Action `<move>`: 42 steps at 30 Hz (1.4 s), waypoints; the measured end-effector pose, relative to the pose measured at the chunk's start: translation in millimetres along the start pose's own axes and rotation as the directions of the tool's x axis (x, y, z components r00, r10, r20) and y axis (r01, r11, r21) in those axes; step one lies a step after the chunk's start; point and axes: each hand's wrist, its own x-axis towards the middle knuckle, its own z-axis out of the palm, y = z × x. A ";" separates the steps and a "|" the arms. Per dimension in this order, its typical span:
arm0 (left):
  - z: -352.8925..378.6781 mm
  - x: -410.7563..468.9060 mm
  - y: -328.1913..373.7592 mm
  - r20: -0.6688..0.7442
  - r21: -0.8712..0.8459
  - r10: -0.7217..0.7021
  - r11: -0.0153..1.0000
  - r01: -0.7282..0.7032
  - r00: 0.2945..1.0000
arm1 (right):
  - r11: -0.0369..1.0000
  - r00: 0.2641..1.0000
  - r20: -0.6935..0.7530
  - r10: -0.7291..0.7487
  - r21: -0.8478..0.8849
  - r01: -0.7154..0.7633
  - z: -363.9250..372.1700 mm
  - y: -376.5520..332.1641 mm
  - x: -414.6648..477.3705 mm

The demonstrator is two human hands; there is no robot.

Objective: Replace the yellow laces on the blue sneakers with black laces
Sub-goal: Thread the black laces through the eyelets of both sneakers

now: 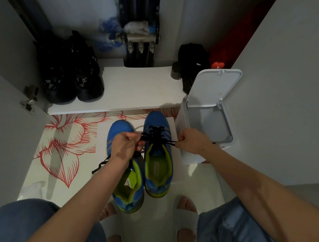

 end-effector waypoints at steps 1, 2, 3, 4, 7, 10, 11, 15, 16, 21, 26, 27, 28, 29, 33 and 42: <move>1.0 -0.9 0.0 -0.003 -0.024 -0.005 1.000 0.005 1.000 | 0.998 1.000 -0.013 -0.011 -0.070 0.010 -0.4 -1.7 -1.3; 1.4 -0.4 -0.6 -0.008 -0.037 -0.005 0.999 0.005 1.000 | 0.990 0.999 -0.026 -0.024 -0.137 0.020 -0.8 -3.1 -2.7; 1.3 0.3 -0.9 -0.011 -0.037 -0.001 0.999 0.000 1.000 | 0.982 0.999 -0.038 -0.033 -0.185 0.025 -0.3 -3.6 -3.4; 0.3 1.0 -0.7 -0.011 -0.032 0.007 0.999 -0.007 1.000 | 0.977 0.998 -0.050 -0.041 -0.211 0.029 0.3 -3.8 -3.3; -4.9 4.5 0.5 0.004 0.062 0.072 0.995 -0.072 0.997 | 0.990 0.999 -0.046 -0.026 -0.141 0.020 0.6 -2.0 -2.6; -9.2 6.5 -0.8 -0.001 0.194 0.137 0.972 -0.134 0.991 | 0.999 1.000 0.009 -0.004 -0.050 0.004 -1.1 0.5 -2.0; -9.4 7.2 -2.6 -0.009 0.241 0.158 0.959 -0.151 0.987 | 0.998 1.000 0.027 -0.001 -0.057 0.003 -1.5 1.1 -2.4; -9.9 7.8 -1.9 -0.024 0.352 0.192 0.920 -0.171 0.981 | 0.991 0.999 0.049 -0.016 -0.135 0.022 -0.5 1.0 -3.5; -10.4 8.1 -0.9 -0.026 0.361 0.196 0.916 -0.174 0.980 | 0.987 0.999 0.049 -0.021 -0.157 0.029 -0.1 0.8 -3.1; -10.7 7.3 -3.9 -0.006 0.540 0.291 0.806 -0.242 0.957 | 0.999 0.999 0.032 0.001 -0.042 0.001 0.7 4.5 -1.1; -3.5 -1.3 8.1 0.211 0.647 0.171 0.714 -0.268 0.963 | 0.849 0.909 0.408 0.081 0.450 -0.278 -7.7 -1.8 -14.3; -0.9 -4.3 11.4 0.276 0.662 0.132 0.692 -0.288 0.952 | 0.853 0.898 0.433 0.075 0.438 -0.283 -4.9 -7.0 -17.0; 0.9 -6.4 14.0 0.327 0.664 0.094 0.685 -0.299 0.940 | 0.863 0.903 0.424 0.068 0.430 -0.267 -0.1 -12.9 -19.5; 1.2 -9.5 17.7 0.362 0.667 0.062 0.680 -0.304 0.930 | 0.876 0.916 0.396 0.063 0.418 -0.240 5.9 -18.2 -20.7; -1.4 -14.6 18.1 0.418 0.695 0.026 0.635 -0.338 0.908 | 0.934 0.941 0.335 0.044 0.321 -0.158 19.0 -23.2 -19.4; 4.5 -22.1 17.4 0.474 0.703 -0.019 0.611 -0.365 0.880 | 0.942 0.929 0.368 0.044 0.294 -0.161 15.1 -8.9 -22.4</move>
